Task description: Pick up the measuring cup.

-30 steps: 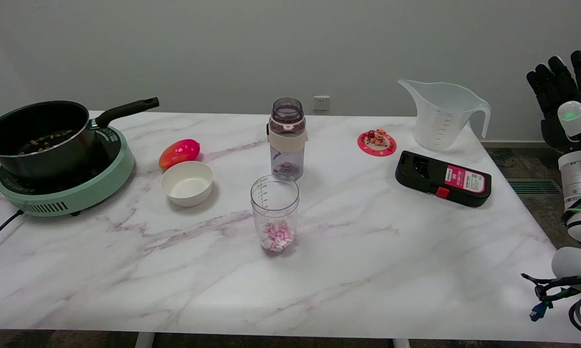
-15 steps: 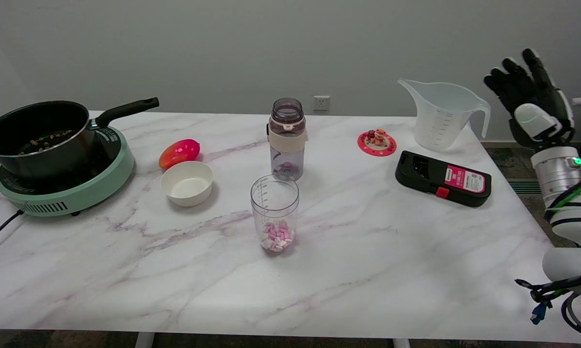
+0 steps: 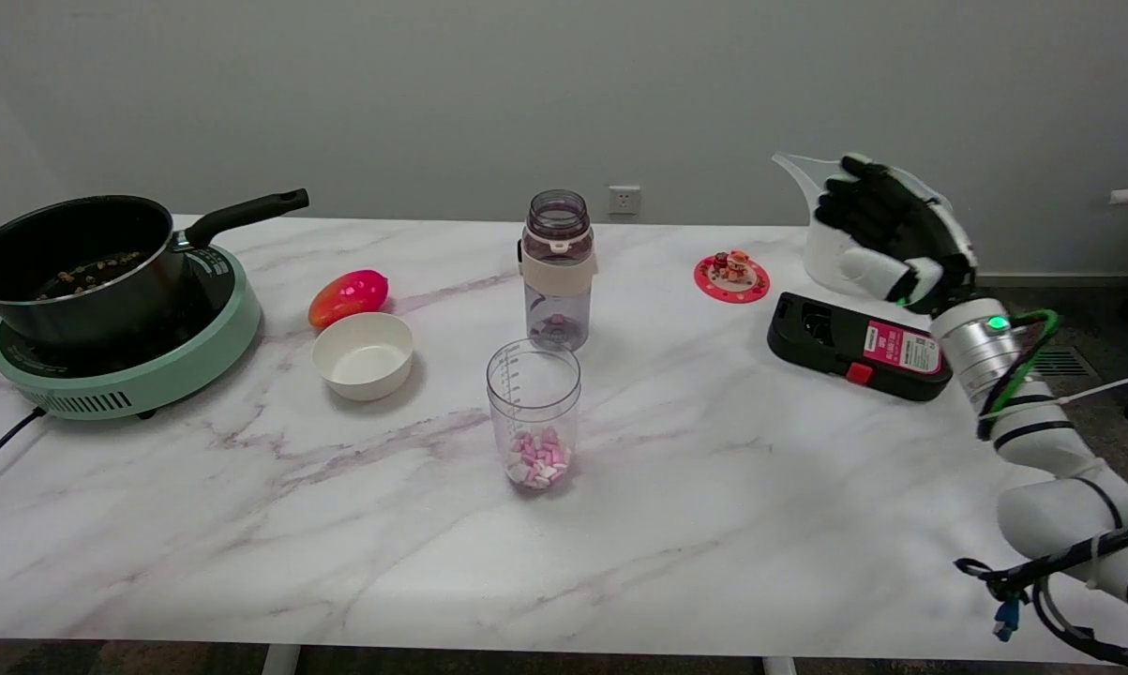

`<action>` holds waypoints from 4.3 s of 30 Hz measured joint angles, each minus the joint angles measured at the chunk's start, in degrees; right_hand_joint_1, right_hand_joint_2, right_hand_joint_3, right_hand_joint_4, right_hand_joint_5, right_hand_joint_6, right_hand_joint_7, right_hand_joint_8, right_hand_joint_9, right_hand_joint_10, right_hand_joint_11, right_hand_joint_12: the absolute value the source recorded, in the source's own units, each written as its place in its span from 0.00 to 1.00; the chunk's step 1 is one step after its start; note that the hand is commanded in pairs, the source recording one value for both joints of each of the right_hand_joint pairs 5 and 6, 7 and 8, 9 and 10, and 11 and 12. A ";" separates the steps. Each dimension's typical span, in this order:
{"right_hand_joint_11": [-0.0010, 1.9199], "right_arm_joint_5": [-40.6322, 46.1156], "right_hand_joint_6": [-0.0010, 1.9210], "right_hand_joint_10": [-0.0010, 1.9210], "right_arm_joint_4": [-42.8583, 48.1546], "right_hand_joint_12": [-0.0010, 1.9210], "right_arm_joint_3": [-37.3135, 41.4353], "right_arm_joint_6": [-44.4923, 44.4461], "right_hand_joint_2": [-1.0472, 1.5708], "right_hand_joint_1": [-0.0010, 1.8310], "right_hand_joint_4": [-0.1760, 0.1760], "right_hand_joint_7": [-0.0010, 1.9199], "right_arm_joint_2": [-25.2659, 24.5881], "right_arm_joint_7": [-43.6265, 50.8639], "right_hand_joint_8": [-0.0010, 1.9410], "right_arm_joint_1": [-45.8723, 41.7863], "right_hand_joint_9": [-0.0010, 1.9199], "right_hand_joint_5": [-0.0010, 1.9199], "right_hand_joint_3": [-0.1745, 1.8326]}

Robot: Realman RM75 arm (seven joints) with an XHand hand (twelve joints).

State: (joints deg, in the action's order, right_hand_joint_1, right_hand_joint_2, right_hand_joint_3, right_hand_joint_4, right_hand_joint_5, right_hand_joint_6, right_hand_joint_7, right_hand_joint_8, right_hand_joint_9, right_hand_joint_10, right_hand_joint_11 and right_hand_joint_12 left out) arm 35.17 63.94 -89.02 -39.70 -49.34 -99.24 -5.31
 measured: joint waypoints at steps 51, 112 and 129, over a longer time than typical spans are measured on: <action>0.30 14.52 0.24 0.35 14.41 0.30 -19.37 -2.58 0.37 0.62 0.50 0.35 -16.67 48.01 0.35 -5.06 0.35 0.25 0.65; 0.30 18.93 0.09 0.32 14.61 0.30 -33.27 -3.48 0.21 0.59 0.50 0.29 -23.94 68.69 0.29 -0.88 0.32 0.09 0.44; 0.28 19.19 0.10 0.31 12.63 0.28 -33.69 -1.28 0.24 0.63 0.50 0.29 -24.32 64.27 0.28 1.67 0.31 0.10 0.51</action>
State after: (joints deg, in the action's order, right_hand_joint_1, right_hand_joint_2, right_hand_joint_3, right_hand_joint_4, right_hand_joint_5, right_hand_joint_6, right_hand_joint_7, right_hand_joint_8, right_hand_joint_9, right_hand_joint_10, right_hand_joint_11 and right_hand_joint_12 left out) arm 54.36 76.57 -122.72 -40.98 -73.66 -34.97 -3.63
